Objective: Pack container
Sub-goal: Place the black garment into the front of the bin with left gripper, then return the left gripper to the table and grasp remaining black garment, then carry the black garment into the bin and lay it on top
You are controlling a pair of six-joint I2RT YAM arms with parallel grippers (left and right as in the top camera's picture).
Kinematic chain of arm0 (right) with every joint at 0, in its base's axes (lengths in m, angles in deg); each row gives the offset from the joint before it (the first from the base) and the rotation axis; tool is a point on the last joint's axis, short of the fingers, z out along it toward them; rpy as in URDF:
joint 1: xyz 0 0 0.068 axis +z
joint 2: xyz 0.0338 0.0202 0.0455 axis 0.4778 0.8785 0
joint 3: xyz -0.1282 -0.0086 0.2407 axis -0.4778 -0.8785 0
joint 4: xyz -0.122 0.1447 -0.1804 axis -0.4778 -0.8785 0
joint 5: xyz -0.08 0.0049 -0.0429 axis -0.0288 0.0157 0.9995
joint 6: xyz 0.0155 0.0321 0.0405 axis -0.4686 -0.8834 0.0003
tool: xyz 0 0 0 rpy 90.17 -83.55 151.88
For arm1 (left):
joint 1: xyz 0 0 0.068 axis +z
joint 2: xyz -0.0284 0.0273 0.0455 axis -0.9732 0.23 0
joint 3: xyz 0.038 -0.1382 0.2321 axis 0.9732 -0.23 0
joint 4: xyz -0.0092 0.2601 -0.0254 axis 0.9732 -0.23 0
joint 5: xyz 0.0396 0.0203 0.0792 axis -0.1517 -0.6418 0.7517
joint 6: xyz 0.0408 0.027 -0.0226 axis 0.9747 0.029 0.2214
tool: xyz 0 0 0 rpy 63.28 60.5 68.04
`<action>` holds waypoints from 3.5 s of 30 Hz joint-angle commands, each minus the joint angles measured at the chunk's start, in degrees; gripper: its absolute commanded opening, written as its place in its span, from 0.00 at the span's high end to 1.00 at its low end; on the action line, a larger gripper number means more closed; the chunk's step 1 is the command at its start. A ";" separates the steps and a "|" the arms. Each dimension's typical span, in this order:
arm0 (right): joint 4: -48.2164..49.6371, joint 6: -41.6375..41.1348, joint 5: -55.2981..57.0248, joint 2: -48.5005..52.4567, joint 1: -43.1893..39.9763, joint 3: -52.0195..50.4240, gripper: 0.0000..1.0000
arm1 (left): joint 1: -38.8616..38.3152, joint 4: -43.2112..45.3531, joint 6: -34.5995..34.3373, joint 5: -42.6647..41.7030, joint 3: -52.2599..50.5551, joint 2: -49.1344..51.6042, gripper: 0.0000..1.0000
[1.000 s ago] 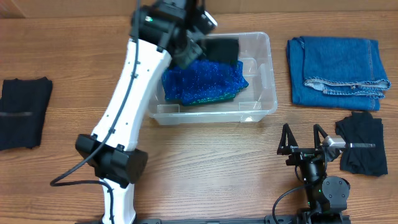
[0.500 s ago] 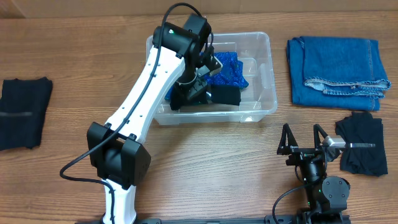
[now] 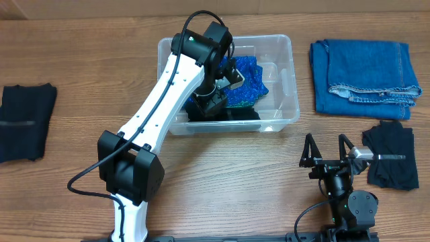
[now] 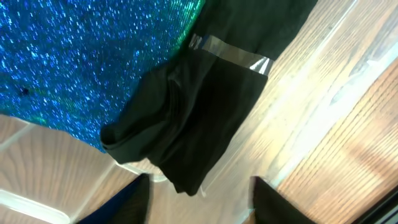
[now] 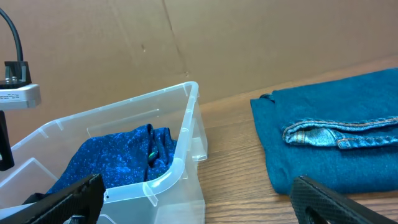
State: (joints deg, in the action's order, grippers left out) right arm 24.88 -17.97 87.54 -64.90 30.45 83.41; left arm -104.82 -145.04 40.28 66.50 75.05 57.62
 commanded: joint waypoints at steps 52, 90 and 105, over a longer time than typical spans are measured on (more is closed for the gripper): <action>0.39 0.37 0.70 -0.57 -0.17 -0.59 0.00 | 53.00 22.60 -18.36 41.11 0.28 21.18 0.06; 0.39 0.37 0.70 -0.57 -0.17 -0.59 0.00 | 38.10 9.73 -8.46 18.78 37.29 19.41 0.96; 0.39 0.37 0.70 -0.57 -0.17 -0.59 0.00 | 18.86 4.52 11.54 12.85 62.45 13.38 0.96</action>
State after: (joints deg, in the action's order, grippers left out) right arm 24.90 -18.00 87.54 -64.90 30.45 83.41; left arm -80.93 -141.39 43.48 82.52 134.72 76.75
